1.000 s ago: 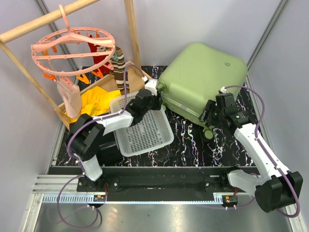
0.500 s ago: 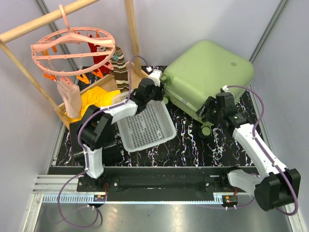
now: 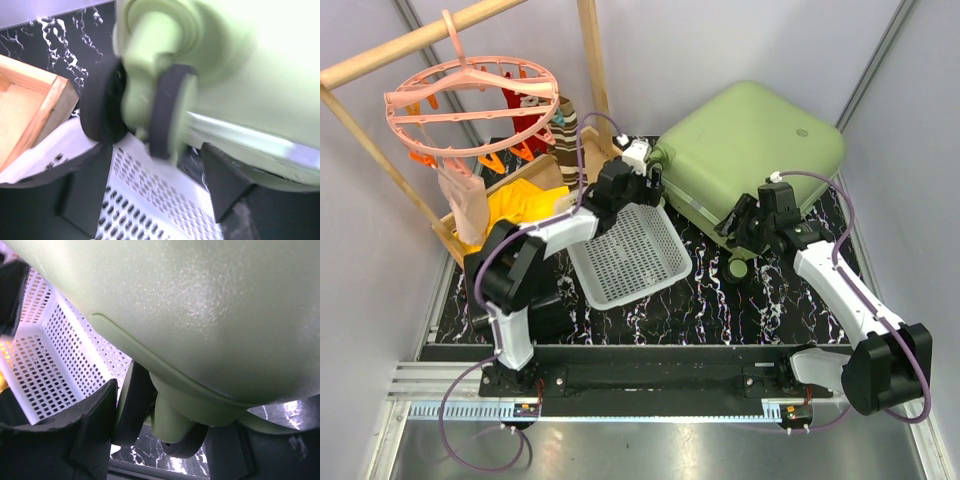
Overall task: Open, take out, and arrange the luggage
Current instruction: Unzip the luggage
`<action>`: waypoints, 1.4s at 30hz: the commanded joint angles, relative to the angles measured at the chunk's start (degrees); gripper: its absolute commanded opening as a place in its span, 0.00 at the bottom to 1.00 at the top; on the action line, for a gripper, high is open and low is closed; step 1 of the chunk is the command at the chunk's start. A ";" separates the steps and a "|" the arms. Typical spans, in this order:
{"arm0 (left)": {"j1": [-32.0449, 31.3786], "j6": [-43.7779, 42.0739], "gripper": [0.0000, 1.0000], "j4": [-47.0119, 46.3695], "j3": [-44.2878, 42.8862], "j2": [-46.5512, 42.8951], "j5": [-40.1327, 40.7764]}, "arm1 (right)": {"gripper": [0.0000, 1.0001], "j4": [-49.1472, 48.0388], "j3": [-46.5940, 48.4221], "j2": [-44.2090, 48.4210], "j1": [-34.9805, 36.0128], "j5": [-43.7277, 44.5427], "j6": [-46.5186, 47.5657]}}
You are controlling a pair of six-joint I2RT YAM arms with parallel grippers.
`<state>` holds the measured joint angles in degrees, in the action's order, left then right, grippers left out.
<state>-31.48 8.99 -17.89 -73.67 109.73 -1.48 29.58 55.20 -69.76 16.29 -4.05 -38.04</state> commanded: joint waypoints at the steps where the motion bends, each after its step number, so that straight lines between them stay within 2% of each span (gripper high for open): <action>1: -0.59 -1.96 0.85 -13.11 7.03 -11.98 -3.35 | 0.29 -10.68 3.24 -3.45 2.43 -6.23 4.91; 6: -1.38 -3.63 0.92 -16.65 13.72 -20.78 -5.63 | 0.30 -13.06 5.88 -6.88 2.34 -6.76 5.61; 10: -2.88 -4.68 0.95 -15.86 14.87 -22.63 -13.45 | 0.34 -13.32 6.76 -5.83 2.34 -5.70 6.14; 11: -3.49 -5.91 0.98 -14.99 14.17 -22.37 -14.95 | 0.38 -12.98 6.42 -4.26 2.34 -5.27 6.22; 12: -5.24 -6.53 0.99 -14.02 14.25 -21.76 -15.92 | 0.48 -12.71 6.06 -3.29 2.34 -4.91 6.66; 14: -7.61 -8.63 0.99 -13.40 14.43 -21.32 -15.66 | 0.58 -10.79 4.75 0.38 2.34 -3.69 7.01; 15: -10.15 -8.64 0.99 -12.44 14.43 -20.79 -15.75 | 0.68 -9.99 4.31 1.80 2.34 -3.07 7.80; 21: -17.38 -9.44 0.99 -9.97 12.67 -18.51 -15.22 | 0.90 2.30 3.77 11.21 0.77 5.27 11.32; 27: -19.40 -6.18 0.99 -12.87 10.83 -15.61 -17.07 | 0.95 7.33 3.60 15.26 -6.44 4.23 12.99; 37: -19.67 4.53 0.99 -17.70 5.56 -8.58 -22.43 | 0.94 9.87 -3.43 21.06 -7.41 4.58 12.99; 42: -20.72 6.21 0.99 -16.57 2.04 -4.45 -23.75 | 0.88 10.49 -5.10 22.03 -7.68 4.23 12.99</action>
<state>-51.16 12.32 -30.74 -67.18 102.72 -22.37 40.05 50.94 -49.01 8.99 -0.49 -25.91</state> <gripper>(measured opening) 0.985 0.914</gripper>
